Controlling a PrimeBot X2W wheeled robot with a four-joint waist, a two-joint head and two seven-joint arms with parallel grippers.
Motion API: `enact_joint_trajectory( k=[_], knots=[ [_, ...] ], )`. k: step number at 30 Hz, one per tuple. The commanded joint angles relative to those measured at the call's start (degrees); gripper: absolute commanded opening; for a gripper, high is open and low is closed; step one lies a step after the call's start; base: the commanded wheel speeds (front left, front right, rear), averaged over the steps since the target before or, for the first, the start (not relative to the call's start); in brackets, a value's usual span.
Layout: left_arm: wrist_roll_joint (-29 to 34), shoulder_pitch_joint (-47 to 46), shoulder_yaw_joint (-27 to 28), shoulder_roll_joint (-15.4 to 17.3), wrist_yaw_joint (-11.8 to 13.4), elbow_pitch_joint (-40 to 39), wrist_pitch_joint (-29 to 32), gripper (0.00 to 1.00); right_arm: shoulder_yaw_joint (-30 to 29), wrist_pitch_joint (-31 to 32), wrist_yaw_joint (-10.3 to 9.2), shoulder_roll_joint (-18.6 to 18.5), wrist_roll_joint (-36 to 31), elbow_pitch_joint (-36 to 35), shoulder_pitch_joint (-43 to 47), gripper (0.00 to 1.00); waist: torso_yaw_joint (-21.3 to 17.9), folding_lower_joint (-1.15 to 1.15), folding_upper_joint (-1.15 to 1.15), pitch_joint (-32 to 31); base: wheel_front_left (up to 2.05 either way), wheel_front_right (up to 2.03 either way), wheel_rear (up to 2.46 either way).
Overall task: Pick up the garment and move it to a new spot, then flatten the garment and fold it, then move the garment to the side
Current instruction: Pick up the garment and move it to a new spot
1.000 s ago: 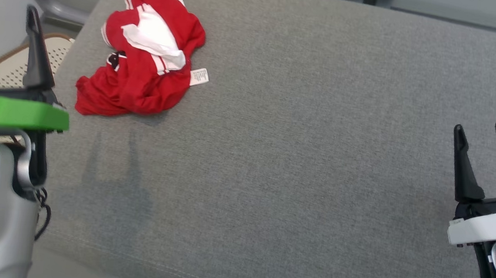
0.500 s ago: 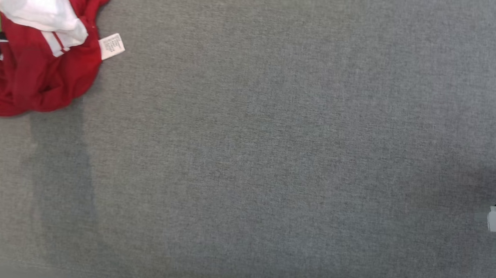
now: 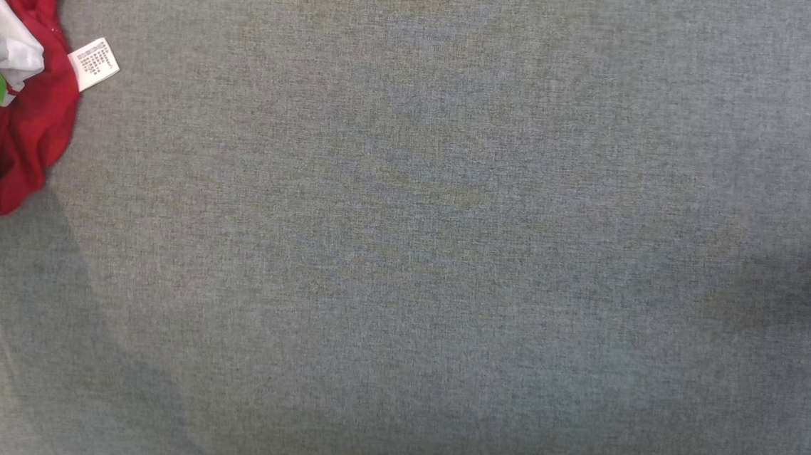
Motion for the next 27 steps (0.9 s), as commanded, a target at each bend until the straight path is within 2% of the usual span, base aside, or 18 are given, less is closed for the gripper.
enact_joint_trajectory(
  k=[1, 2, 3, 8, 13, 18, 22, 27],
  knots=[
    [-0.87, -0.24, -0.12, 0.15, -0.31, 1.16, 0.64, 0.99, 0.04, 0.1, -0.08, -0.11, -0.27, -0.33, -0.81, 1.0, 0.0, -0.01, 0.0, -0.19, 0.0, 0.0, 0.0],
    [-0.82, -0.48, -0.39, 0.21, -0.47, 1.86, 0.94, 0.19, 0.18, 0.16, -0.08, -0.03, -0.34, -0.3, -0.89, 1.0, -0.05, -0.01, 0.0, -0.36, 0.0, 0.0, 0.0],
    [-0.88, -0.63, -0.61, 0.17, -0.55, 2.27, 0.92, 0.0, 0.28, 0.2, -0.08, 0.05, -0.39, -0.23, -0.91, 1.0, -0.08, -0.01, 0.0, -0.53, 0.0, 0.0, 0.0],
    [-1.36, -1.43, -0.47, 0.39, -0.49, 4.07, -1.91, 0.0, 0.92, -0.3, -0.08, 0.63, -0.21, 0.99, -0.71, 1.0, -0.37, -0.01, 0.0, -2.5, 0.0, 0.0, 0.0],
    [0.15, -2.75, -0.97, 1.91, -0.56, 3.04, -9.27, 0.0, 2.02, -1.5, -0.08, 1.56, 0.12, 2.98, -0.87, 1.0, -0.85, -0.01, 0.0, -6.1, 0.0, 0.0, 0.0],
    [1.34, -4.42, -2.13, 2.58, -0.75, 0.76, -13.69, 0.0, 3.26, -2.94, -0.08, 2.87, 0.59, 5.9, -0.64, 1.0, -1.92, -0.01, 0.0, -10.61, 0.0, 0.0, 0.0],
    [2.39, -6.59, -3.3, 2.29, -0.76, -2.95, -14.86, 0.0, 4.26, -4.24, -0.08, 4.2, 0.76, 8.47, 0.18, 1.0, -3.18, -0.01, 0.0, -14.28, 0.0, 0.0, 0.0],
    [3.97, -10.45, -5.81, 1.12, -0.79, -10.22, -13.32, 0.0, 4.97, -5.8, -0.08, 5.61, 1.13, 11.3, 0.93, 1.0, -5.85, -0.01, 0.0, -18.01, 0.0, 0.0, 0.0]
  ],
)
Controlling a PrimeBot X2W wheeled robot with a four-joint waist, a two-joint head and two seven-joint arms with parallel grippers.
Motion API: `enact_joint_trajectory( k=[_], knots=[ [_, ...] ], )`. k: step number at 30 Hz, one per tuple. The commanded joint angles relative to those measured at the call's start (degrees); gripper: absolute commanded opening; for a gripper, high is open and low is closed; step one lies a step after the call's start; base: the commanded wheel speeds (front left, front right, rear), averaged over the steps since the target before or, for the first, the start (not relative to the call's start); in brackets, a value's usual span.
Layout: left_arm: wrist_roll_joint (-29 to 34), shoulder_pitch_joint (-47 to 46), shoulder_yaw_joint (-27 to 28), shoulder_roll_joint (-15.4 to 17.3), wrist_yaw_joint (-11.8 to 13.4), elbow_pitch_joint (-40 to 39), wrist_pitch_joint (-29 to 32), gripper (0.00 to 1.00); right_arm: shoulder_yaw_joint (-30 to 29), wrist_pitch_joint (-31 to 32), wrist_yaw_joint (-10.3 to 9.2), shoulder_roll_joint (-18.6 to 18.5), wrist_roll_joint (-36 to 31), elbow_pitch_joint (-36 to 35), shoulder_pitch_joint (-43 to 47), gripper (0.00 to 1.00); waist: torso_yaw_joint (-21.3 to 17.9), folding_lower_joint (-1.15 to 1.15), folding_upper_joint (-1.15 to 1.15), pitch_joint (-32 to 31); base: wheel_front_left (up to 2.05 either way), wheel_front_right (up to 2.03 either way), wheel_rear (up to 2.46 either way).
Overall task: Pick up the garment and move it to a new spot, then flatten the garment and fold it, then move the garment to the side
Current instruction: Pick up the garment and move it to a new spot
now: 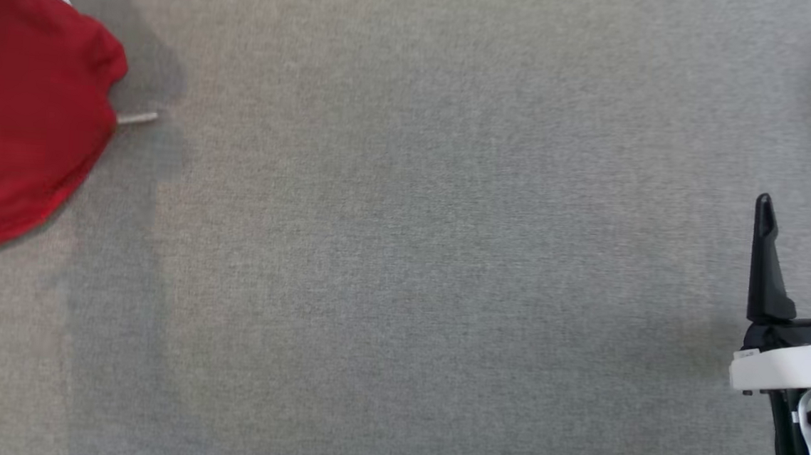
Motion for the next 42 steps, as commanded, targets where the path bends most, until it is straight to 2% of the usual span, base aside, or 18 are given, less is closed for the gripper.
enact_joint_trajectory(
  k=[1, 6, 11, 17, 20, 25, 30, 35, 42],
  knots=[
    [0.49, -2.02, -0.5, -0.6, -0.04, -2.35, 0.49, 0.0, 0.19, -0.65, -0.08, 0.54, 0.53, 0.71, 0.83, 1.0, -3.79, 0.0, 0.0, -4.12, 0.0, 0.0, 0.0],
    [1.22, -6.13, -3.01, -2.99, 0.27, -10.2, 4.42, 0.0, 0.4, -1.96, -0.08, 1.68, 0.69, 2.59, 1.21, 1.0, -7.74, 0.0, 0.0, -6.02, 0.0, 0.0, 0.0],
    [1.0, -10.61, -6.03, -6.97, 0.13, -16.28, 8.51, 0.0, 1.04, -3.33, -0.08, 2.79, 1.01, 4.69, 0.51, 1.0, -12.43, 0.0, 0.0, -6.66, 0.0, 0.0, 0.0],
    [0.29, -14.64, -9.41, -12.27, -0.08, -19.03, 10.37, 0.0, 2.19, -4.94, -0.08, 4.08, 1.45, 7.63, -0.17, 1.0, -17.11, 0.0, 0.0, -7.01, 0.0, 0.0, 0.0],
    [-0.28, -13.46, -10.74, -14.36, -0.08, -19.47, 10.34, 0.0, 2.63, -5.58, -0.08, 4.38, 1.55, 8.79, -0.07, 1.0, -18.33, 0.0, 0.0, -7.29, 0.0, 0.0, 0.0],
    [-2.54, -5.1, -11.12, -16.53, 1.3, -20.32, 9.39, 0.0, 2.4, -6.45, -0.08, 4.71, 1.63, 9.95, 0.74, 1.0, -18.19, 0.0, 0.0, -7.61, 0.0, 0.0, 0.0],
    [-4.57, 9.19, -11.11, -16.46, 3.61, -21.86, 7.42, 0.0, 2.38, -6.72, -0.08, 4.86, 1.46, 10.31, 0.82, 1.0, -16.28, 0.0, 0.0, -7.74, 0.0, 0.0, 0.0],
    [-6.85, 25.71, -10.28, -15.36, 6.44, -24.56, 5.12, 0.0, 2.2, -6.81, -0.08, 4.62, 1.23, 10.27, 1.21, 1.0, -13.95, 0.0, 0.0, -8.06, 0.0, 0.0, 0.0],
    [-8.91, 45.44, -8.29, -12.25, 9.71, -29.9, 2.21, 0.0, 2.2, -6.49, -0.08, 4.47, 1.13, 10.43, 2.13, 1.0, -11.76, 0.0, 0.0, -9.13, 0.0, 0.0, 0.0]
  ],
)
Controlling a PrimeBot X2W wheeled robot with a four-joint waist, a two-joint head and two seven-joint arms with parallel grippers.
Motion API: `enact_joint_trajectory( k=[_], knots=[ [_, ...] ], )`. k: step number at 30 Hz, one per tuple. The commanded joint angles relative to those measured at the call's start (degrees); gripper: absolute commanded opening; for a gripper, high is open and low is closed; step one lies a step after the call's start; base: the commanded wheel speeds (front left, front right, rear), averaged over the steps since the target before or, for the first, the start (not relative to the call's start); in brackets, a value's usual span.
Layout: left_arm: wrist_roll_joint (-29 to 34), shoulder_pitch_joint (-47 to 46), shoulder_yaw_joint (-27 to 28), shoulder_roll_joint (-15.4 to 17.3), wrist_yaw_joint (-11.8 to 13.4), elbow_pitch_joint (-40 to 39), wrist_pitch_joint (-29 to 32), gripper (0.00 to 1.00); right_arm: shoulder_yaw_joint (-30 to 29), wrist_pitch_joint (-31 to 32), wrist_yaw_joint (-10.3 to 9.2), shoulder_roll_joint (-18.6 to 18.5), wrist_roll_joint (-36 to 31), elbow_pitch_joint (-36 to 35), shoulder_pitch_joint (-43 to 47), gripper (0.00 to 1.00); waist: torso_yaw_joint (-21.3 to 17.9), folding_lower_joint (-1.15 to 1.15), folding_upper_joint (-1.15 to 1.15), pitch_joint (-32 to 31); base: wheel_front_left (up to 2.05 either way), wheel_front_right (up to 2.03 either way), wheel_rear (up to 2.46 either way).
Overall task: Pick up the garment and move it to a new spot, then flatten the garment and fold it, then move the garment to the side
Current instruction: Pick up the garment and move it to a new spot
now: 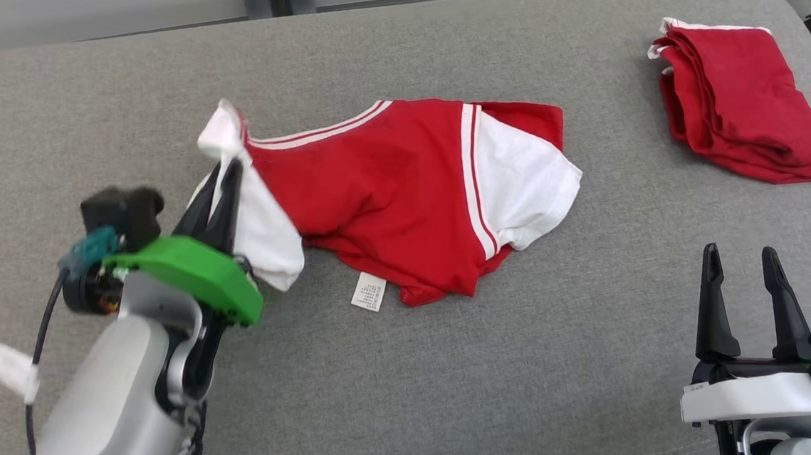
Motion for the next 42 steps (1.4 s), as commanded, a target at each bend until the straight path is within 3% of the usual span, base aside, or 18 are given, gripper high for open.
enact_joint_trajectory(
  k=[1, 9, 10, 11, 12, 28, 42],
  knots=[
    [-0.26, 3.0, 0.49, 0.93, 0.61, -1.3, -0.55, 0.0, -0.02, 0.02, -0.08, -0.13, -0.26, 0.15, 1.01, 1.0, 0.89, 0.0, 0.0, -0.78, 0.0, 0.0, 0.0],
    [-1.67, 14.35, 1.69, 3.16, 2.59, -7.54, -1.55, 0.0, 0.34, 0.53, -0.08, -0.29, 0.05, -0.07, 2.09, 1.0, 3.77, 0.0, 0.0, -1.65, 0.0, 0.0, 0.0],
    [-0.82, 14.69, 1.42, 3.36, 2.88, -8.04, -1.93, 0.31, 0.61, 0.6, -0.08, -0.3, 0.08, -0.1, 2.11, 1.0, 4.25, 0.0, 0.0, -1.81, 0.0, 0.0, 0.0],
    [-0.19, 14.84, 1.14, 3.49, 3.03, -8.3, -2.28, 0.93, 0.84, 0.64, -0.08, -0.28, 0.05, -0.12, 2.11, 1.0, 4.54, 0.0, 0.0, -1.94, 0.0, 0.0, 0.0],
    [1.01, 14.84, 0.63, 3.86, 3.22, -8.45, -2.7, 1.0, 1.12, 0.76, -0.08, -0.33, 0.02, -0.09, 2.14, 1.0, 4.98, 0.0, 0.0, -2.16, 0.0, 0.0, 0.0],
    [5.35, 16.61, 2.57, 6.58, 5.54, -10.83, -10.37, 1.0, 3.21, 2.21, -0.08, -0.39, -0.86, -1.23, 3.21, 1.0, 10.43, 0.0, 0.0, -7.24, 0.0, 0.0, 0.0],
    [4.89, 23.92, 7.44, 9.0, 7.03, -13.16, -12.87, 1.0, 5.57, 3.73, -0.08, 0.12, -1.02, -4.03, 6.38, 1.0, 11.7, 0.0, 0.0, -11.46, 0.0, 0.0, 0.0]
  ],
)
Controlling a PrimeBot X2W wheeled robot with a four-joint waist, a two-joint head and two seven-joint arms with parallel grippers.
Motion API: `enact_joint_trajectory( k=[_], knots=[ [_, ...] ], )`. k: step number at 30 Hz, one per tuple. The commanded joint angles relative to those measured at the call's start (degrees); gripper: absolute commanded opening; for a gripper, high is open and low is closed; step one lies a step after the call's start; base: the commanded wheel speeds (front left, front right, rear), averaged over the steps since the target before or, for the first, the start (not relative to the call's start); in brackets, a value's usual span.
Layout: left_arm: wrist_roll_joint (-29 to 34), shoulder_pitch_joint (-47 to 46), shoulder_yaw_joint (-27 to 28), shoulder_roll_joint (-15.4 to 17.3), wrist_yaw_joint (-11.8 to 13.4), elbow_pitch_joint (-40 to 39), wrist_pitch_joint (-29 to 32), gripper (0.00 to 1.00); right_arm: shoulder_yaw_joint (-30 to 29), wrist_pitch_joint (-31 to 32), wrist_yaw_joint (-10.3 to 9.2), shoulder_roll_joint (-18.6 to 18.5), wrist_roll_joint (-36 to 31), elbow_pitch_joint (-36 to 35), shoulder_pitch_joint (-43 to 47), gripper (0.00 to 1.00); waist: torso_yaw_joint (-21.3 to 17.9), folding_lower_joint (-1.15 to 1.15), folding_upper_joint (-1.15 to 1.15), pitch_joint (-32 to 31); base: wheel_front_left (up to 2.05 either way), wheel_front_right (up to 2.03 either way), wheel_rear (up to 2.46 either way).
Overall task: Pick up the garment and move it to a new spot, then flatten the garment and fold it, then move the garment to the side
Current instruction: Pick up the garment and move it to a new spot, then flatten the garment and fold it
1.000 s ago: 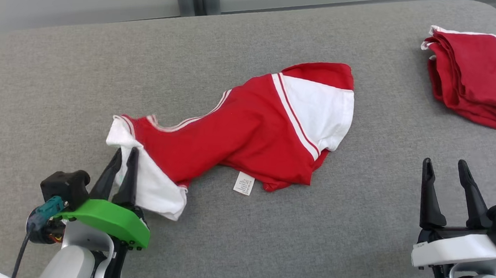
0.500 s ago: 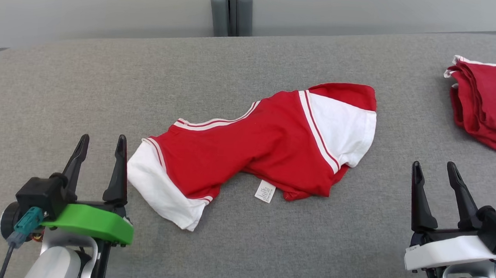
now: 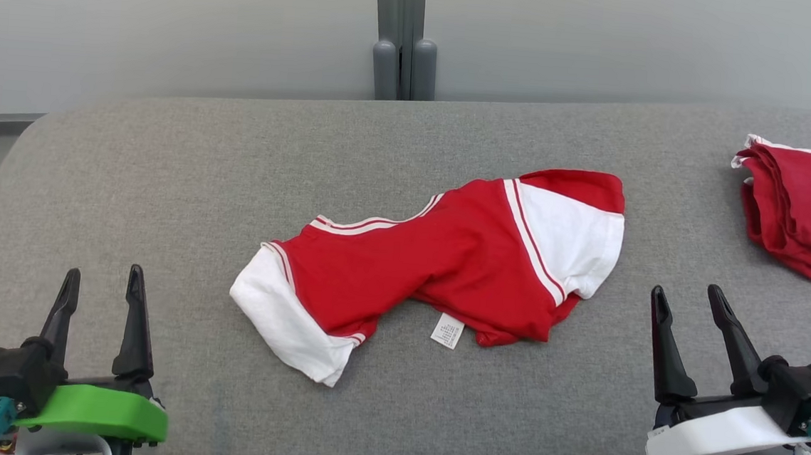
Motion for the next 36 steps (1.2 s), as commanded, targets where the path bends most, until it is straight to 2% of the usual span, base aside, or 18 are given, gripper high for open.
enact_joint_trajectory(
  k=[1, 14, 21, 36],
  knots=[
    [-0.17, 1.17, 0.8, 0.28, 0.16, -0.53, -0.44, 1.0, 0.06, 0.22, -0.08, 0.09, -0.16, -0.49, 1.05, 1.0, 0.13, 0.0, 0.0, -0.79, 0.0, 0.0, 0.0],
    [1.46, 4.72, 3.49, -1.08, -2.3, -1.91, -0.83, 1.0, -1.08, 1.5, -0.08, 0.79, -0.34, -2.67, 4.79, 1.0, 0.78, 0.0, 0.0, -3.03, 0.0, 0.0, 0.0],
    [2.83, 6.07, 4.93, -2.85, -3.45, -1.56, -0.85, 1.0, -1.04, 1.84, -0.08, 1.11, -0.19, -3.02, 5.21, 1.0, 0.92, 0.0, 0.0, -3.29, 0.0, 0.0, 0.0],
    [5.13, 6.05, 6.41, -4.17, -5.23, -0.13, -0.86, 1.0, -1.1, 2.38, -0.09, 1.36, -0.55, -3.47, 5.76, 1.0, 0.93, 0.0, 0.0, -3.2, 0.0, 0.0, 0.0]
  ],
)
